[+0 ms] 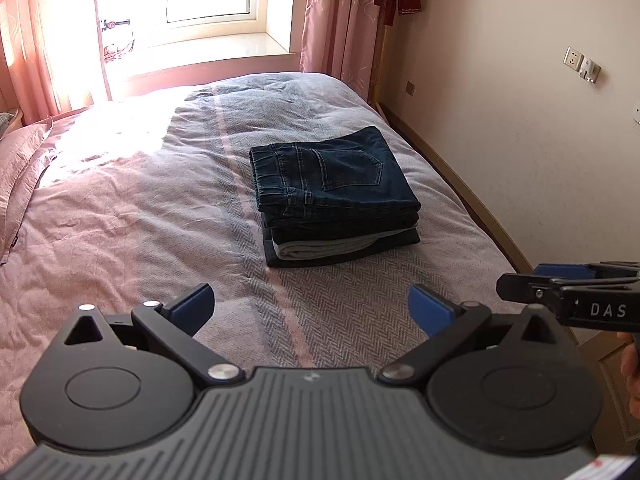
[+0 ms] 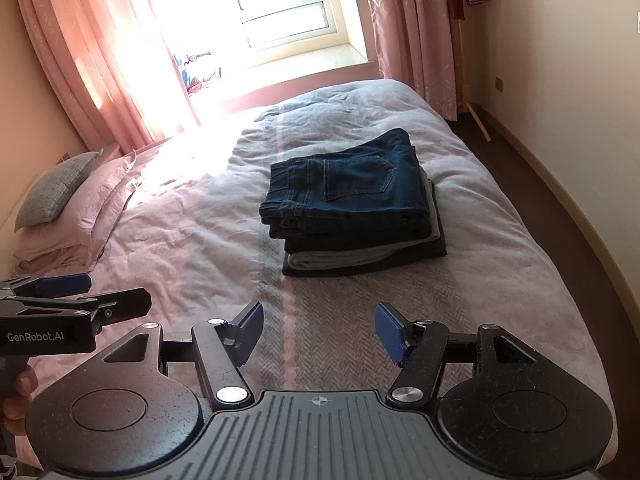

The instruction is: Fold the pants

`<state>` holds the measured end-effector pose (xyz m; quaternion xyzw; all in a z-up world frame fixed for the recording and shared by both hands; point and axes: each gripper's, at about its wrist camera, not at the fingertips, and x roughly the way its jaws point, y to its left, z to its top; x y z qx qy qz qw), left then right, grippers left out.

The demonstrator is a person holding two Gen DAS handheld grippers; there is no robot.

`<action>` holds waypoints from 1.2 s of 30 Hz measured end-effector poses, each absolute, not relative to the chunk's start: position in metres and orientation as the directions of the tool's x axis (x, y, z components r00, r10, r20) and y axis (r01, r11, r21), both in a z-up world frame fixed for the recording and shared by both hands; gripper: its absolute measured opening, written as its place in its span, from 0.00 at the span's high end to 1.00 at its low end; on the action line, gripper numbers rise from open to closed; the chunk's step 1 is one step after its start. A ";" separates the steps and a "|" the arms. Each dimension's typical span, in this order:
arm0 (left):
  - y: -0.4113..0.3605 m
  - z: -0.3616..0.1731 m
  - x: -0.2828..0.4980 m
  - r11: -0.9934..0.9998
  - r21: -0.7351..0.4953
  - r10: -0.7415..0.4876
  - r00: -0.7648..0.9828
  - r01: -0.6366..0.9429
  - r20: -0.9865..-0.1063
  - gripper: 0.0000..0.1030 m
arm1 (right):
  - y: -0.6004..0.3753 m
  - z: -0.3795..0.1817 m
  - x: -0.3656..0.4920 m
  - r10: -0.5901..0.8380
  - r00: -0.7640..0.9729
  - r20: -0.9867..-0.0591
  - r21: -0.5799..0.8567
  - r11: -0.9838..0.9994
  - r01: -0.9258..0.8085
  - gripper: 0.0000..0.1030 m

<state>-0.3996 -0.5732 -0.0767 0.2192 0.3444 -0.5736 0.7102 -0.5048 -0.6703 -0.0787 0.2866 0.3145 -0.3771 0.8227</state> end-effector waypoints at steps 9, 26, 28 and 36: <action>-0.580 -0.086 -0.405 0.250 -0.089 -0.641 0.096 0.964 -0.761 0.01 | -0.673 -0.084 -0.509 -0.434 0.507 -0.745 0.225 0.552 0.803 0.43; -0.605 -0.099 -0.409 0.282 -0.078 -0.601 0.113 0.956 -0.791 0.01 | -0.700 -0.095 -0.508 -0.392 0.506 -0.768 0.226 0.575 0.787 0.43; -0.608 -0.099 -0.409 0.282 -0.078 -0.599 0.112 0.956 -0.793 0.01 | -0.704 -0.097 -0.508 -0.387 0.507 -0.770 0.227 0.576 0.785 0.43; -0.624 -0.101 -0.418 0.271 -0.066 -0.600 0.114 0.960 -0.792 0.01 | -0.717 -0.101 -0.510 -0.375 0.506 -0.777 0.234 0.574 0.785 0.43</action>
